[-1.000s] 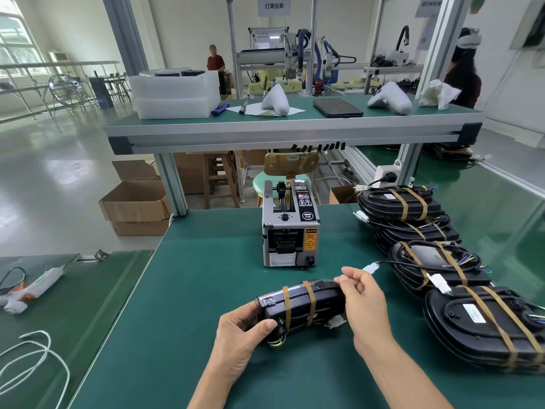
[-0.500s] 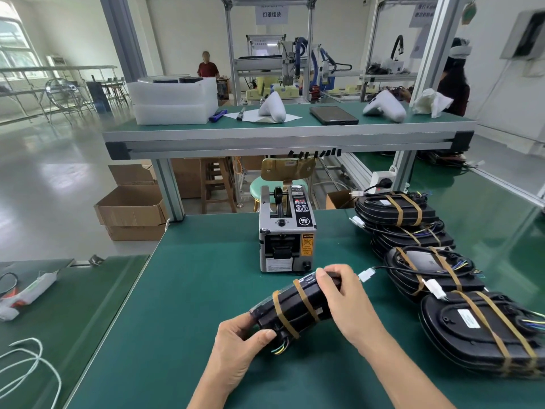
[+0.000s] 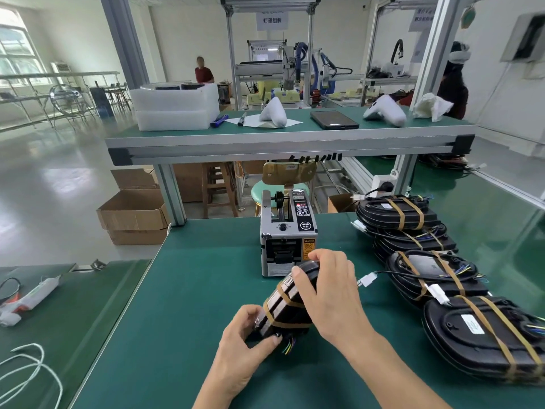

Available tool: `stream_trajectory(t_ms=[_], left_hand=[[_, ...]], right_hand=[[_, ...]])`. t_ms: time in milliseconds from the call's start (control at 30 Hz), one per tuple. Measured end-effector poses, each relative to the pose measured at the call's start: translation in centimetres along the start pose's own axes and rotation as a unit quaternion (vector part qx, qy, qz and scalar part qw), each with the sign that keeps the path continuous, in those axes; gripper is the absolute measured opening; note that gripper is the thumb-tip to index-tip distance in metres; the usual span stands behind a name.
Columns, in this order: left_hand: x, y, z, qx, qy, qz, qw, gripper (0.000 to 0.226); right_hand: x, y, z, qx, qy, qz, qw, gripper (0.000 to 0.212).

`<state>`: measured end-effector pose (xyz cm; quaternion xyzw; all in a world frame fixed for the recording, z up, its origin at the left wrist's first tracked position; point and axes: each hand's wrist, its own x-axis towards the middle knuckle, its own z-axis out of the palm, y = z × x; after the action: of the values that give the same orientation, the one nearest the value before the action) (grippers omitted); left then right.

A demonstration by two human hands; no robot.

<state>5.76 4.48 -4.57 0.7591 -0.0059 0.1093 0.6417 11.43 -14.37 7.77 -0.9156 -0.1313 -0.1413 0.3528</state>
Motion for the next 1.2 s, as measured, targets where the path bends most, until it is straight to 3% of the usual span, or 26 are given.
stream_trajectory(t_ms=[100, 300, 467, 600, 700, 800, 967, 1200], left_hand=[[-0.3, 0.9, 0.0, -0.014, -0.017, 0.031, 0.999, 0.044], [-0.4, 1.6, 0.2, -0.036, 0.055, 0.051, 0.997, 0.052], [-0.8, 1.9, 0.1, -0.079, 0.077, 0.028, 0.993, 0.054], [-0.7, 2.0, -0.2, -0.109, 0.052, 0.020, 0.993, 0.050], [-0.4, 1.8, -0.1, -0.106, 0.065, 0.022, 0.992, 0.041], [-0.4, 1.7, 0.0, -0.114, 0.058, 0.030, 0.991, 0.038], [-0.4, 1.3, -0.3, -0.114, 0.044, 0.042, 0.992, 0.040], [-0.3, 1.2, -0.3, -0.113, 0.040, 0.036, 0.992, 0.042]], right_hand=[[-0.4, -0.8, 0.4, -0.036, 0.001, -0.024, 0.999, 0.046], [-2.0, -4.8, 2.2, -0.126, 0.039, -0.081, 0.988, 0.040], [-3.3, -7.1, 3.8, -0.190, -0.032, -0.102, 0.976, 0.038], [-2.3, -7.6, 1.9, -0.154, -0.082, -0.084, 0.981, 0.049], [1.6, -6.5, -0.5, 0.052, -0.069, -0.002, 0.996, 0.042], [7.4, -3.6, -1.4, 0.177, -0.039, 0.105, 0.978, 0.024], [10.5, 0.7, 2.8, 0.232, -0.160, 0.303, 0.911, 0.009], [10.8, 1.0, 6.3, 0.325, -0.065, 0.366, 0.870, 0.009]])
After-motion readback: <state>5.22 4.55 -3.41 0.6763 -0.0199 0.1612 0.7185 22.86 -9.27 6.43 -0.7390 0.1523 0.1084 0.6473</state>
